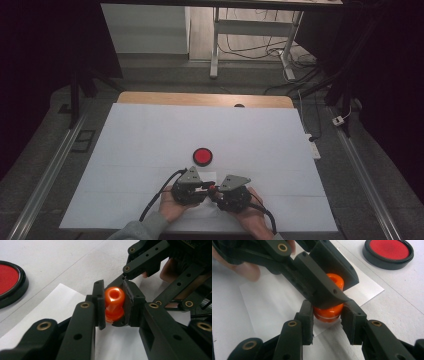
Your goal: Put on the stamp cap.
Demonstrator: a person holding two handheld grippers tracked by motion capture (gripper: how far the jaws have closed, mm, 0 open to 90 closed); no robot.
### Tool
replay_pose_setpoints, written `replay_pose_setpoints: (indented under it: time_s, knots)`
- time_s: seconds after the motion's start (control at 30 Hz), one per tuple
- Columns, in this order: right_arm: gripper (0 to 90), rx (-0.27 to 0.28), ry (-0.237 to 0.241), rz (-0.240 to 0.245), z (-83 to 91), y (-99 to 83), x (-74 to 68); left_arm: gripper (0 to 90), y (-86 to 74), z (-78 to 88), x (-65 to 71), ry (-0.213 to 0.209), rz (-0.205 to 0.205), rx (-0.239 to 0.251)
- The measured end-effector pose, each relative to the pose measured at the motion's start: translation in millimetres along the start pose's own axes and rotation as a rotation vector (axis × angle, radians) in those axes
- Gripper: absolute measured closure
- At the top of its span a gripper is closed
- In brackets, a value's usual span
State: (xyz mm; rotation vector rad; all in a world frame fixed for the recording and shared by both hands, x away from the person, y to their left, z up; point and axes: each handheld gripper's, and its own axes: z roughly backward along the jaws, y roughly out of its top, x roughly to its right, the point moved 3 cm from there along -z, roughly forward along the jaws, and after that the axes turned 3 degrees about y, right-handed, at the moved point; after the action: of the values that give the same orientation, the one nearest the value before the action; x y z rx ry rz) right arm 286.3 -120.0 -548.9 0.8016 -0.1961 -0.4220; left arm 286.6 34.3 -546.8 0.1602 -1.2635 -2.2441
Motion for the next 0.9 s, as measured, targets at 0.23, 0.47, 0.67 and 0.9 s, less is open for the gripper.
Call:
replay_pose_setpoints:
  time_s: [0.23, 0.47, 0.67, 0.9]
  knots:
    - [63.3, -0.023, 0.006, 0.004, -0.7, -0.3, 0.4, 73.0, -1.3, -2.8, 1.2, 0.008, -0.023, -0.025]
    - [63.5, -0.074, -0.01, 0.046, -1.0, 2.9, -1.2, 73.1, -0.7, -3.6, 1.2, 0.016, -0.04, -0.047]
    - [63.6, -0.087, -0.034, 0.079, 0.2, 4.8, -3.6, 73.2, -0.6, -3.0, 2.0, 0.016, -0.033, -0.055]
    - [57.7, -0.048, 0.017, 0.048, 1.1, 5.1, -1.4, 73.1, -0.6, -3.9, 3.4, 0.01, -0.035, -0.03]
